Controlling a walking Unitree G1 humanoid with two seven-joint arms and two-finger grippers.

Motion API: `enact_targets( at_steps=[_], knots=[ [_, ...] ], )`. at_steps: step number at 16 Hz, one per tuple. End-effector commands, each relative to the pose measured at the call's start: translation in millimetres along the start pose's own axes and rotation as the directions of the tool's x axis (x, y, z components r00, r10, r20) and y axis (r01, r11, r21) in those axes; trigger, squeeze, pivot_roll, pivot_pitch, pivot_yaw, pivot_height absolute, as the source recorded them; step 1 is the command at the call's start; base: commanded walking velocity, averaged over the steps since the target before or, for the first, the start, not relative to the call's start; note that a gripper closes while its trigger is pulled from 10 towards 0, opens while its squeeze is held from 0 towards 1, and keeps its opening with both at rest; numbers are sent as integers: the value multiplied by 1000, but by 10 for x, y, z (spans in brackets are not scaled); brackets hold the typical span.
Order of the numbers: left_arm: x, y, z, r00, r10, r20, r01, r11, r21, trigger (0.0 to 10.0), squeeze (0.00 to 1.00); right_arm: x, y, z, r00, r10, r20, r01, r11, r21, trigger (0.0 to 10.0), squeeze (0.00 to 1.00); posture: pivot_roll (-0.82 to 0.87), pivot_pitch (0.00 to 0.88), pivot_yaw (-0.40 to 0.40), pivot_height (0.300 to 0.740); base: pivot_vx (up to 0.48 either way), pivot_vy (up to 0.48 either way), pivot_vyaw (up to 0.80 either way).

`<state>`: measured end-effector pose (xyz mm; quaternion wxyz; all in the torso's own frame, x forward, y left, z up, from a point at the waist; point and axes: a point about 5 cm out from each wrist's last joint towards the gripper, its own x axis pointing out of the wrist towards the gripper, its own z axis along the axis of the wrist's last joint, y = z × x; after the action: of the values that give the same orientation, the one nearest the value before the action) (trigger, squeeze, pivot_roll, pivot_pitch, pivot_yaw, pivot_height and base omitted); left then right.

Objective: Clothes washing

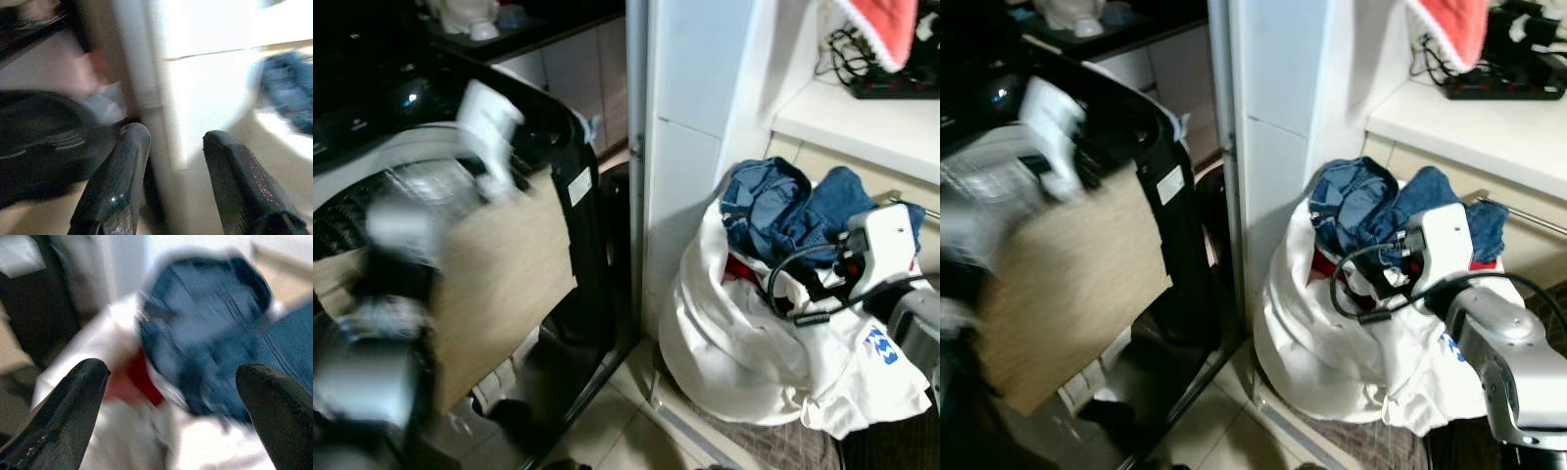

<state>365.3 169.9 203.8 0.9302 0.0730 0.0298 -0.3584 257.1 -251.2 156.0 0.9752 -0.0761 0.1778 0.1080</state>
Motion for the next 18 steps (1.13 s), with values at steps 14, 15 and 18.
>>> enact_targets(
  at_steps=[14,15,18],
  knots=[
    [-141,-1037,-169,880,-474,-23,475,878,56,10000,0,-83,-49,-405,937,-192,-293,251,951,179,10000,0,-229,30,74,740,0,0,0],
    [-152,-1051,-173,872,-488,-46,490,870,60,10000,0,-68,-26,-422,941,-154,-300,219,956,195,10000,0,-228,31,74,740,0,0,0],
    [-290,-1154,-201,785,-612,-101,617,787,28,10000,0,-61,-2,-499,941,-90,-327,185,944,274,10000,0,-224,29,69,740,0,0,0]
  ],
)
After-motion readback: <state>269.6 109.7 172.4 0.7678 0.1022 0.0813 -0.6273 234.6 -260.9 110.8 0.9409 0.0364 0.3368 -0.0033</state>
